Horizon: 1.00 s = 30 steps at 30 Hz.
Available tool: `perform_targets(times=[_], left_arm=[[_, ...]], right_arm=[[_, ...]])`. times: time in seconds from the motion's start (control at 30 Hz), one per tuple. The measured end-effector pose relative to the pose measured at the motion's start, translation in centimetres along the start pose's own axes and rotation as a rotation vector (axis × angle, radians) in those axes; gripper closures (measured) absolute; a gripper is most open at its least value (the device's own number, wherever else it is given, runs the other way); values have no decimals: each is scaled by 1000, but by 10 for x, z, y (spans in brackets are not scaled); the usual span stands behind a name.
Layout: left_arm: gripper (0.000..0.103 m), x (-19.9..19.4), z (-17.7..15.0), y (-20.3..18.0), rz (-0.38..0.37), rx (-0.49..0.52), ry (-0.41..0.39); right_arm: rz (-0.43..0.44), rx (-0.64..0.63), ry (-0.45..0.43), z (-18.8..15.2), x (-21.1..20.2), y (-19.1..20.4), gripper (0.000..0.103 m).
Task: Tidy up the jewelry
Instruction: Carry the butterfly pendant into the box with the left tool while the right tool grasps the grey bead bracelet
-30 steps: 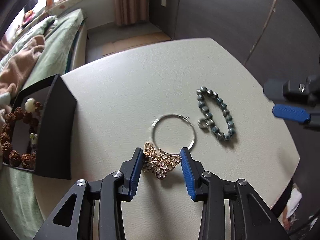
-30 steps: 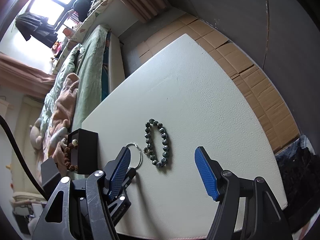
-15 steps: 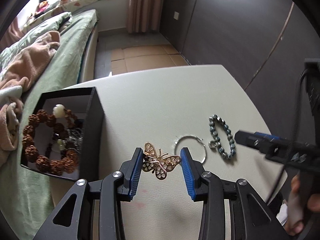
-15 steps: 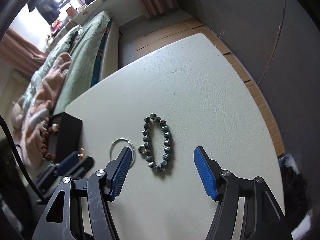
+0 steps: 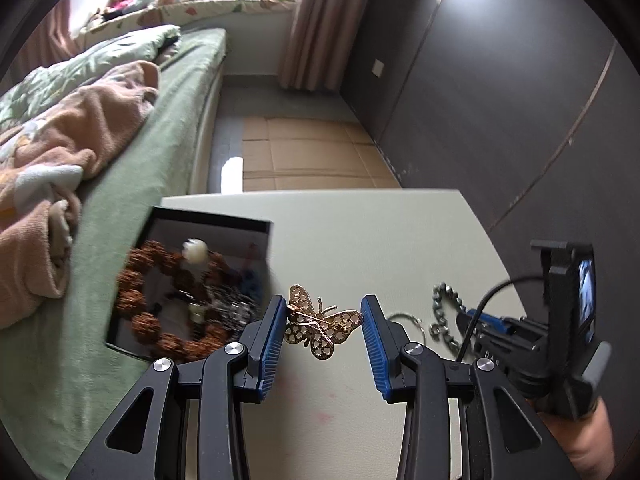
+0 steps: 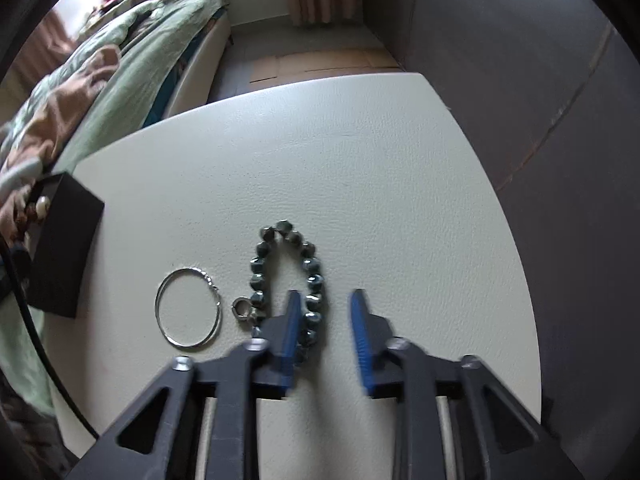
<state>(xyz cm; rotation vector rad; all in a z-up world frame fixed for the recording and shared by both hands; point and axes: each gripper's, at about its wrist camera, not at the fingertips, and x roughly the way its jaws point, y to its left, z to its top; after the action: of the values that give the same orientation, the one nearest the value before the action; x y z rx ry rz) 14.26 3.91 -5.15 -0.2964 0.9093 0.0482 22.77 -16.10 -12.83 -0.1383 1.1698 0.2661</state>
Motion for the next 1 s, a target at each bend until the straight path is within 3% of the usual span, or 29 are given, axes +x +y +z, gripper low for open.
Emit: perform_targets(times=[0.2,0.53,1.0], left_arm=[[63,-20,10,29,20,-66,-50],[63,-29,22,69,28,-156,-74],[62,-12,32,70,-53,-186,-31]], right_arm=[[7,-1,-76,4,-18,0,93],[150,51,-236,11,-65,10,93],[360,32,-386,30,-95,60,93]])
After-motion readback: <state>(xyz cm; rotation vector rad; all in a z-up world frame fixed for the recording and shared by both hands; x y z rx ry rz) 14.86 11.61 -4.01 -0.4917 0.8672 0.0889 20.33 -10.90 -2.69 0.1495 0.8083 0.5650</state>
